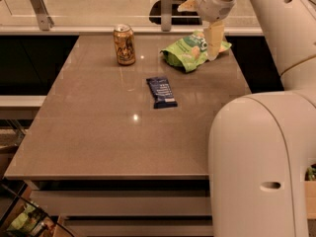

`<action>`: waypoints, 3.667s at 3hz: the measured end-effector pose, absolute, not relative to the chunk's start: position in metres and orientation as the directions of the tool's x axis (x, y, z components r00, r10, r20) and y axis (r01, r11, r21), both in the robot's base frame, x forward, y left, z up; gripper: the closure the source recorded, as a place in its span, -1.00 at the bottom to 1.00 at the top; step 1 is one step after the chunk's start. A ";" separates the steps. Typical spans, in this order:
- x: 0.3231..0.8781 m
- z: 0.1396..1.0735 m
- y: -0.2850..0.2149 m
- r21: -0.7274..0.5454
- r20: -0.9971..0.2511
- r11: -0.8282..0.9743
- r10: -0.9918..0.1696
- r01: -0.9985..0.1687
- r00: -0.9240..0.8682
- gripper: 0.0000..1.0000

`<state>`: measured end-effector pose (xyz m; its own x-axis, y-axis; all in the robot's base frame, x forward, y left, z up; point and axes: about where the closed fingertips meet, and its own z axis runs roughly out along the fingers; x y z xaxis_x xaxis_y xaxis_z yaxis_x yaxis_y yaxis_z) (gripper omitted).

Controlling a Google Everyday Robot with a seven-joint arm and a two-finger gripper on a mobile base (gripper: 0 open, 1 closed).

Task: Pick green rice chip bag

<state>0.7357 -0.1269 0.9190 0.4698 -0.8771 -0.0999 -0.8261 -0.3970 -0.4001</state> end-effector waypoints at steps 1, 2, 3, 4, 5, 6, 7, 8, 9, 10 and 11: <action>0.742 0.909 -0.119 -0.381 -0.103 -0.417 -0.868 -0.825 0.486 -1.00; 0.746 0.901 -0.112 -0.363 -0.098 -0.434 -0.862 -0.824 0.497 -1.00; 0.751 0.894 -0.106 -0.350 -0.097 -0.446 -0.857 -0.824 0.506 -1.00; 0.752 0.882 -0.104 -0.327 -0.108 -0.451 -0.855 -0.831 0.507 -1.00; 0.753 0.869 -0.104 -0.301 -0.113 -0.450 -0.858 -0.840 0.501 -1.00; 0.757 0.860 -0.108 -0.284 -0.093 -0.448 -0.867 -0.848 0.489 -1.00; 0.761 0.852 -0.109 -0.263 -0.071 -0.456 -0.870 -0.850 0.489 -1.00; 0.763 0.843 -0.107 -0.240 -0.053 -0.471 -0.867 -0.849 0.496 -1.00; 0.767 0.836 -0.107 -0.225 -0.024 -0.487 -0.863 -0.844 0.504 -1.00; 0.770 0.831 -0.105 -0.211 0.008 -0.507 -0.856 -0.835 0.518 -1.00; 0.770 0.826 -0.104 -0.197 0.022 -0.522 -0.848 -0.830 0.529 -1.00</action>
Offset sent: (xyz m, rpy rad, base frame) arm 0.0116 0.0103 -0.0130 -0.0607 0.1102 0.0619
